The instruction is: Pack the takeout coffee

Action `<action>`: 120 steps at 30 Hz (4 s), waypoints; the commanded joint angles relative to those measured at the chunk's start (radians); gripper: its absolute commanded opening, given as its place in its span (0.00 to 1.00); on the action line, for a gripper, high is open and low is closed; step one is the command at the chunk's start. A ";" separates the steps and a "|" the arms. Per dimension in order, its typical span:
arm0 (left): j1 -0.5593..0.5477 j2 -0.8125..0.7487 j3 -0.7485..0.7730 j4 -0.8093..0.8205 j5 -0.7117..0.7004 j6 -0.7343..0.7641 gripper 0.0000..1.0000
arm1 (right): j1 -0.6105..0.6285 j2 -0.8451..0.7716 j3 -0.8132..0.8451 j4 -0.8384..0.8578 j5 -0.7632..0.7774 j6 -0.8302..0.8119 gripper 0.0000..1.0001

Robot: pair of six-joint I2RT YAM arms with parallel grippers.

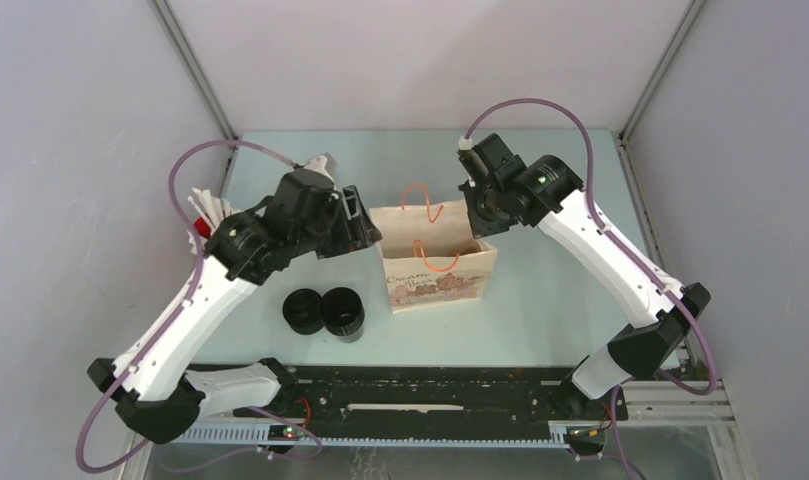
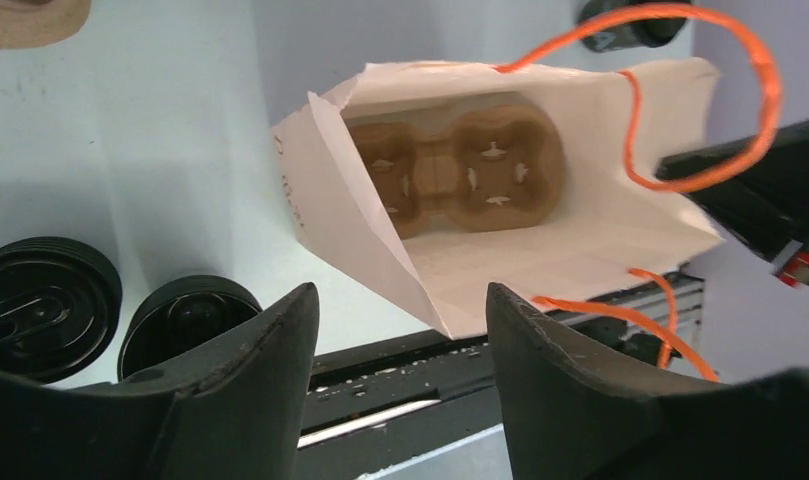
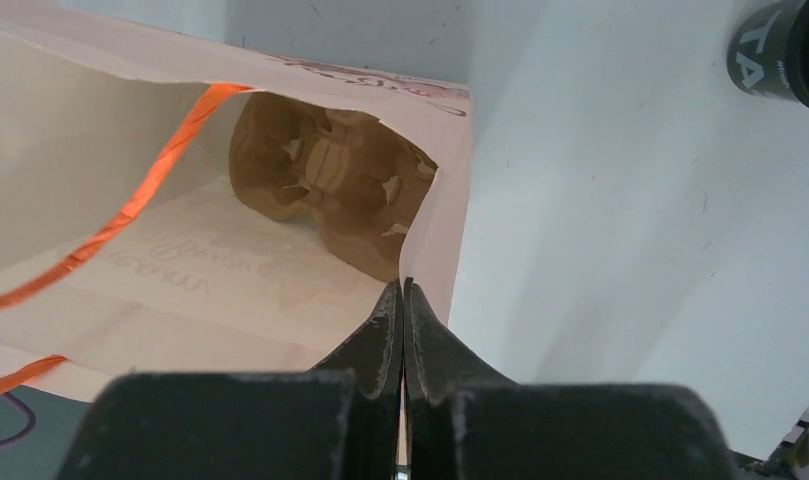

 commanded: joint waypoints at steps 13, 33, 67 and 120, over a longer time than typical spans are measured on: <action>-0.017 0.190 0.050 0.026 -0.077 0.019 0.37 | 0.010 -0.049 -0.026 0.061 0.013 -0.011 0.00; 0.009 0.265 0.104 -0.013 -0.088 0.069 0.00 | -0.014 -0.089 -0.088 0.157 -0.027 -0.017 0.00; 0.018 0.288 0.219 -0.094 -0.136 0.163 0.24 | -0.048 -0.078 -0.092 0.192 -0.085 -0.024 0.00; 0.021 0.346 0.211 -0.071 -0.236 0.325 0.00 | -0.714 0.303 -0.053 0.336 -0.034 -0.169 1.00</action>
